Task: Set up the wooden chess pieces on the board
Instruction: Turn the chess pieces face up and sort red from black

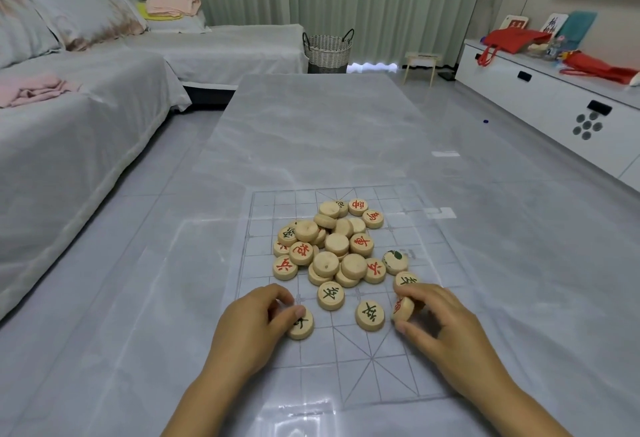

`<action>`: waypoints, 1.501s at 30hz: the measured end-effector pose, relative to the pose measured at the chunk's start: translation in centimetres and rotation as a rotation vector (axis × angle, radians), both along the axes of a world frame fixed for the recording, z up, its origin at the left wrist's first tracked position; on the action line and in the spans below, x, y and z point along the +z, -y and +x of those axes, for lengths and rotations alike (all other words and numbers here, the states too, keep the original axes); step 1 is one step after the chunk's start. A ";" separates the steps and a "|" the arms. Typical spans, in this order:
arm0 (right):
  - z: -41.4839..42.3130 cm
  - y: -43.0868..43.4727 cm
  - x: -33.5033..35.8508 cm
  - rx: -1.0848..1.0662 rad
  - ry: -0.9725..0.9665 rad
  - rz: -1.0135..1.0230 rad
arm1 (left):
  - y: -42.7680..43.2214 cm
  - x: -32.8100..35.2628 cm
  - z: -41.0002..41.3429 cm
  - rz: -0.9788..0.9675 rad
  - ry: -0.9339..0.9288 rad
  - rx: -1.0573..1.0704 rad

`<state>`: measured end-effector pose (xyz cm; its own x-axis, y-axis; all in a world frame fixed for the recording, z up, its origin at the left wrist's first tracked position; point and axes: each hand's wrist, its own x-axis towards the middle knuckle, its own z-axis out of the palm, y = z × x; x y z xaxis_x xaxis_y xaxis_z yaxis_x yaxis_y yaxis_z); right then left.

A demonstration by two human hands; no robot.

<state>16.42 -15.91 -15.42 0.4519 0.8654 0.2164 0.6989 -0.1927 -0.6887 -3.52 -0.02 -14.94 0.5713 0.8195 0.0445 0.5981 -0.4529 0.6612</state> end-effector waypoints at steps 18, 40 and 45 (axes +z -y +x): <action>0.6 -0.1 -1.1 -0.036 0.121 -0.051 | -1.9 2.4 7.5 0.218 -0.253 -0.119; 0.6 0.1 -1.1 -0.053 0.083 -0.035 | -0.5 0.3 -0.2 -0.365 0.435 0.034; 0.5 0.2 -1.2 -0.065 0.076 -0.026 | -0.4 -0.5 -0.1 -0.289 0.354 -0.010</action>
